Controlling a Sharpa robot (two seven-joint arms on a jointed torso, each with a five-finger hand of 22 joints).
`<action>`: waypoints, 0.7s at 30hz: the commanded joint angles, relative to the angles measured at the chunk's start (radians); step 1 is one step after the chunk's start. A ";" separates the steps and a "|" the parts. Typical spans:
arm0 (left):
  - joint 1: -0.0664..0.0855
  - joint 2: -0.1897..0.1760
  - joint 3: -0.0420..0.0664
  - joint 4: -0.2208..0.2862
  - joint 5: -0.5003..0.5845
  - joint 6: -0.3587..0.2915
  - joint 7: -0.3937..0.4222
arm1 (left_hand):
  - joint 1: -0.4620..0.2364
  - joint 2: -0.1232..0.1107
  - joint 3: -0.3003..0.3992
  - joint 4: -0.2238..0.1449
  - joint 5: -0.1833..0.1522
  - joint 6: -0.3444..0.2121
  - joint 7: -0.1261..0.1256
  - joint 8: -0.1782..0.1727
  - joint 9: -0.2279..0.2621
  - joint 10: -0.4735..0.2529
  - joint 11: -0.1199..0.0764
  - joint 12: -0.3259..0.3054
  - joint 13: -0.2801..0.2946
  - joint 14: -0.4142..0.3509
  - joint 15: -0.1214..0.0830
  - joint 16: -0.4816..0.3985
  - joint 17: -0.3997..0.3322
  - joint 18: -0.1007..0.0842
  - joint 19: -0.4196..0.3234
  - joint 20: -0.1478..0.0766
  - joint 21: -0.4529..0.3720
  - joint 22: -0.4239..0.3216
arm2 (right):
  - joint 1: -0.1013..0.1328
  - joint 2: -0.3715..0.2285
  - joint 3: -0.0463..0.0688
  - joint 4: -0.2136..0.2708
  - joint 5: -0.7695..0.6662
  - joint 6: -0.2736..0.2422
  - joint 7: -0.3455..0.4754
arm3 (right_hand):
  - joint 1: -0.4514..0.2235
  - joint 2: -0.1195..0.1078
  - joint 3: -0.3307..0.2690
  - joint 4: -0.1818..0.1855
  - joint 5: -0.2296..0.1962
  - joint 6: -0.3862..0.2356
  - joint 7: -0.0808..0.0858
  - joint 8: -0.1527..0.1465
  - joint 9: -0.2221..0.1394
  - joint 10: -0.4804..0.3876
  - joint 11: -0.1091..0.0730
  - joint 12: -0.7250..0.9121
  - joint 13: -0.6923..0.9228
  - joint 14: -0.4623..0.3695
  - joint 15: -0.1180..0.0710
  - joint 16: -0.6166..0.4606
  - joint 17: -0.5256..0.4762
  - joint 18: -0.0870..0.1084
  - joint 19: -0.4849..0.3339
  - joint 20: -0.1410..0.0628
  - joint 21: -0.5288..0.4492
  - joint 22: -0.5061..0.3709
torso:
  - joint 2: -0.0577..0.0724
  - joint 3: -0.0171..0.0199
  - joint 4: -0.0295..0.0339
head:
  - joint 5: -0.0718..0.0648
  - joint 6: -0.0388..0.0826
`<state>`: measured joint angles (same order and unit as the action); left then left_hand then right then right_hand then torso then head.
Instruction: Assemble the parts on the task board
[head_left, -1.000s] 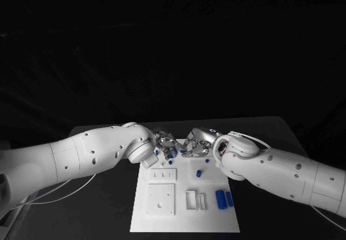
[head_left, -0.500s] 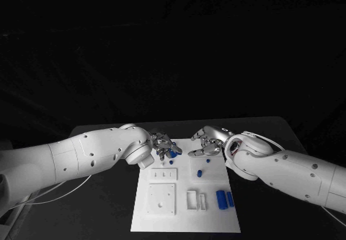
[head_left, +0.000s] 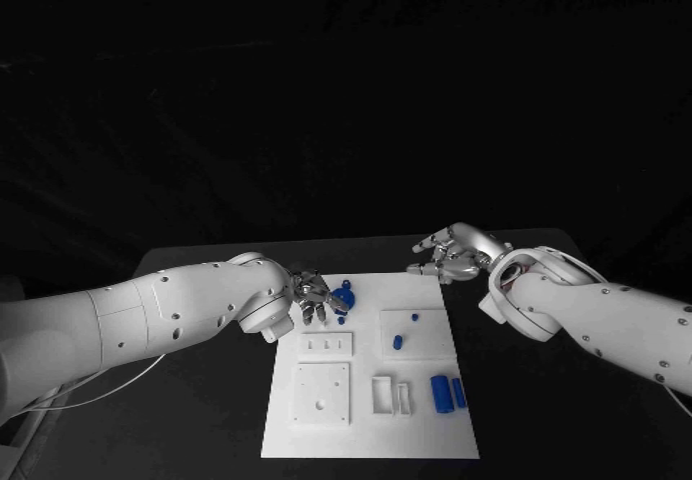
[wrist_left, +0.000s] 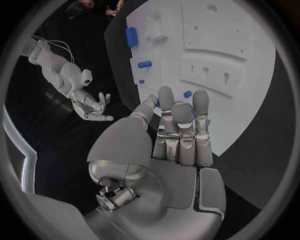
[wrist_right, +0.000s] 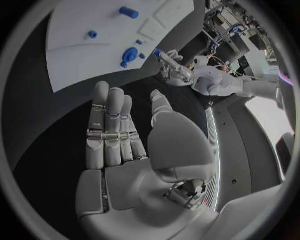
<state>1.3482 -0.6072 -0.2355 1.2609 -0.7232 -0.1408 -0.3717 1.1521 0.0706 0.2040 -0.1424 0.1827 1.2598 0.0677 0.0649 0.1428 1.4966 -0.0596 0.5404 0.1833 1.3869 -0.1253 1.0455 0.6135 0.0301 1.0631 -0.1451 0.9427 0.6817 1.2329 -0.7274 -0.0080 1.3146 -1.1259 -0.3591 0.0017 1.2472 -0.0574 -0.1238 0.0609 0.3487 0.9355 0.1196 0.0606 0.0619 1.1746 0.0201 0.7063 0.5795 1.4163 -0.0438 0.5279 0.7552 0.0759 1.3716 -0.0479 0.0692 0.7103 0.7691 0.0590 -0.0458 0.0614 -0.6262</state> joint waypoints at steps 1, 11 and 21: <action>-0.008 -0.001 -0.002 0.000 -0.079 0.021 -0.005 | -0.012 0.012 0.014 -0.013 0.024 0.178 -0.102 0.001 0.176 0.019 -0.035 0.007 0.003 0.012 -0.008 0.009 -0.003 -0.017 0.002 -0.008 0.004 0.002 | 0.018 -0.008 0.005 -0.020 0.207 -0.007 0.096 | -0.010 0.021 -0.012 -0.033 0.008 0.006 0.003 0.001 0.001 0.023 -0.001 -0.064 -0.083 0.034 0.006 -0.117 -0.008 -0.008 0.004 0.013 -0.001 -0.137 | -0.002 -0.0002 0.0005 | -0.001 -0.008; -0.036 -0.006 -0.004 0.000 -0.155 -0.007 -0.019 | -0.060 0.013 0.053 -0.054 0.106 0.197 -0.108 0.002 0.190 0.019 -0.041 0.039 0.025 0.017 -0.011 0.039 0.000 -0.014 0.006 -0.011 0.018 0.015 | 0.041 -0.002 0.032 -0.090 0.367 0.022 0.140 | -0.015 0.057 -0.031 -0.073 0.031 0.006 0.016 0.001 0.001 0.094 0.020 -0.369 -0.377 0.042 0.041 -0.440 -0.174 -0.034 -0.097 0.041 0.002 -0.443 | 0.001 -0.0002 0.0038 | 0.001 -0.027; -0.068 -0.004 -0.004 -0.008 -0.202 -0.044 -0.043 | -0.090 0.025 0.085 -0.077 0.109 0.203 -0.110 0.004 0.210 0.019 -0.045 0.055 0.037 0.020 -0.016 0.062 -0.006 -0.012 0.008 -0.015 0.032 0.029 | 0.045 0.010 0.044 -0.131 0.458 0.086 0.186 | -0.013 0.100 -0.007 -0.123 0.030 0.038 0.027 0.002 0.002 0.046 0.076 -0.645 -0.519 -0.107 0.111 -0.464 -0.589 -0.041 -0.292 0.112 0.019 -0.632 | 0.001 -0.0009 0.0009 | 0.003 -0.037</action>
<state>1.2839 -0.6139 -0.2398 1.2530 -0.8808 -0.1573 -0.3989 1.0664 0.0881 0.2703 -0.2090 0.2871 1.2601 0.0673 0.0629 0.1663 1.4986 -0.0642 0.5916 0.2192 1.3899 -0.1247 1.1036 0.6091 0.0297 1.0702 -0.1520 0.9733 0.7102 1.2779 -0.7194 0.0353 1.1855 -0.7308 -0.3260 0.1384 1.2370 0.0372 -0.1318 -0.0596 0.3757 0.9658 0.1465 0.0607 0.0627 1.2254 0.0965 0.0633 0.0610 1.3116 0.0653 0.0667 0.1788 0.0447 1.0841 0.0645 0.0853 0.0835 0.7698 0.0580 -0.0441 0.0649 -0.6615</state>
